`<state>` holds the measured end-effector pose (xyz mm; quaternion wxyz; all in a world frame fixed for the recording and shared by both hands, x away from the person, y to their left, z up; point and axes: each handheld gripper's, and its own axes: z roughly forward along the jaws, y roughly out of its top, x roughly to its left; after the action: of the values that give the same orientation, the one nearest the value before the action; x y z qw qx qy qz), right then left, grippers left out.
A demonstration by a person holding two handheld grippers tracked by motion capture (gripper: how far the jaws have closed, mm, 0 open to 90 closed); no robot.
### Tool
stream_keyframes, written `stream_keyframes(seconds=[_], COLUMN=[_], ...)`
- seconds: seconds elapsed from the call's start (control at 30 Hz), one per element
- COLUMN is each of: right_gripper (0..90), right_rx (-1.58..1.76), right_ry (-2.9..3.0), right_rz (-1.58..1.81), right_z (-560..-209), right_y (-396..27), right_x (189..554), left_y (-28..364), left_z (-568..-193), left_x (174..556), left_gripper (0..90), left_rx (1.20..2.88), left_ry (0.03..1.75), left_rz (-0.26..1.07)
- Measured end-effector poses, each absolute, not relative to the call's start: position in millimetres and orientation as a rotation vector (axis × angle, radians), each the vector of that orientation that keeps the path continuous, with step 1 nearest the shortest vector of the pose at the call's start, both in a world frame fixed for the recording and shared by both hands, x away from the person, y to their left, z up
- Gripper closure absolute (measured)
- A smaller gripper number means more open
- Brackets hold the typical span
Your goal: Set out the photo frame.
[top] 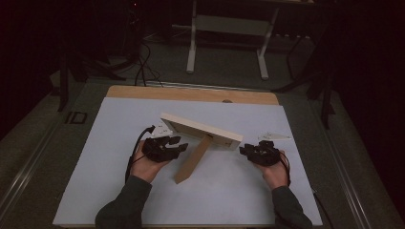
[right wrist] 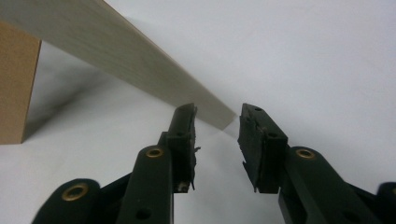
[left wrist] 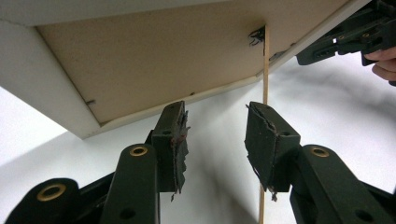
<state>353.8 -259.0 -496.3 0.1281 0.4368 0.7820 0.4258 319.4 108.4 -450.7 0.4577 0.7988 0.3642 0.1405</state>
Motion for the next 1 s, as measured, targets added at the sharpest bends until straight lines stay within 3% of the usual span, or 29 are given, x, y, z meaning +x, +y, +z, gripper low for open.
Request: stream_keyframes(seconds=[0.67,1.0], right_gripper=[74.1,84.4], right_rx=[1.276,1.266], right_ry=[2.232,2.221], right_rz=[1.241,1.238], right_z=[-491,-488], right_y=[-249,-241], right_x=[365,370], left_y=[108,107], left_z=[-451,-446], left_x=[332,337], left_gripper=[62.1,72.4], left_rx=[1.875,1.846], left_ry=[1.033,1.03], left_rz=[0.343,0.365])
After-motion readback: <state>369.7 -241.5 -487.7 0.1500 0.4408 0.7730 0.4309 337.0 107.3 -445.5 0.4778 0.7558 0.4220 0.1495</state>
